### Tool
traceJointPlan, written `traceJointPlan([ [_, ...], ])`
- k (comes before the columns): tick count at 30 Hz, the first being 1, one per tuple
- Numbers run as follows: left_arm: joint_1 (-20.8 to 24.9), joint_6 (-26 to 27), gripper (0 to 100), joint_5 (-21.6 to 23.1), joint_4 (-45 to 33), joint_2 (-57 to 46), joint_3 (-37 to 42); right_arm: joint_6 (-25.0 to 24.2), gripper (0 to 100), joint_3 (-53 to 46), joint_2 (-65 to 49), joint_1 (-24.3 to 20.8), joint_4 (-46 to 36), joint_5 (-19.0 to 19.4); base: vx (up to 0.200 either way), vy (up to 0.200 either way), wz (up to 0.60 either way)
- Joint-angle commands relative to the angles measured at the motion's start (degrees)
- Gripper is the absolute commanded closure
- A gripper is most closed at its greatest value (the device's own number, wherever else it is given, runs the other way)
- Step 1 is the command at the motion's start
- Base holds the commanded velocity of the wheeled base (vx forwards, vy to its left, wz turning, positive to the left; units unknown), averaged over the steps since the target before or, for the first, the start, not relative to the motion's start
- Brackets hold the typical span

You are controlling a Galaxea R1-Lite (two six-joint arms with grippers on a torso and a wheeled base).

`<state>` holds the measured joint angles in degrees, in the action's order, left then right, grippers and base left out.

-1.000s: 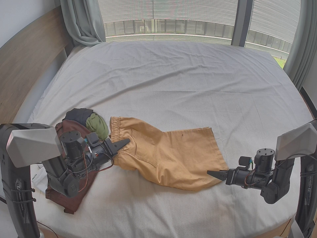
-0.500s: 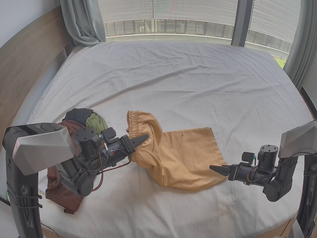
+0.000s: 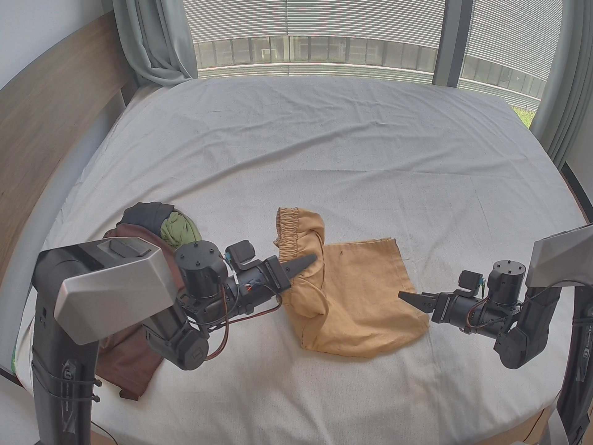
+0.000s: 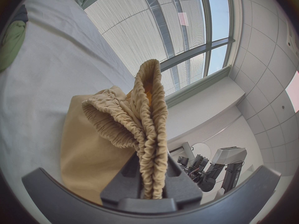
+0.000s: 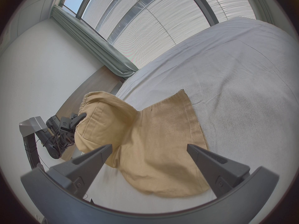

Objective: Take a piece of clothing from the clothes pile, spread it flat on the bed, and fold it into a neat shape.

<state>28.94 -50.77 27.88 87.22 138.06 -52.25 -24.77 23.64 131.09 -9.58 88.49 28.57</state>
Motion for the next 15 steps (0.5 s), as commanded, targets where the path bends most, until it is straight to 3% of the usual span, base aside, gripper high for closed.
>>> traceJointPlan([
  [1,2.3,-1.1,100,0.0,-1.1,1.2,-2.6,-1.4,0,0.4,-0.3,0.1,0.1,0.0,0.000,0.000,0.00],
  [15,6.6,-1.4,100,-0.9,-6.2,6.8,-12.2,-4.4,0,3.5,-0.3,1.3,0.0,-2.3,0.000,0.000,0.00],
])
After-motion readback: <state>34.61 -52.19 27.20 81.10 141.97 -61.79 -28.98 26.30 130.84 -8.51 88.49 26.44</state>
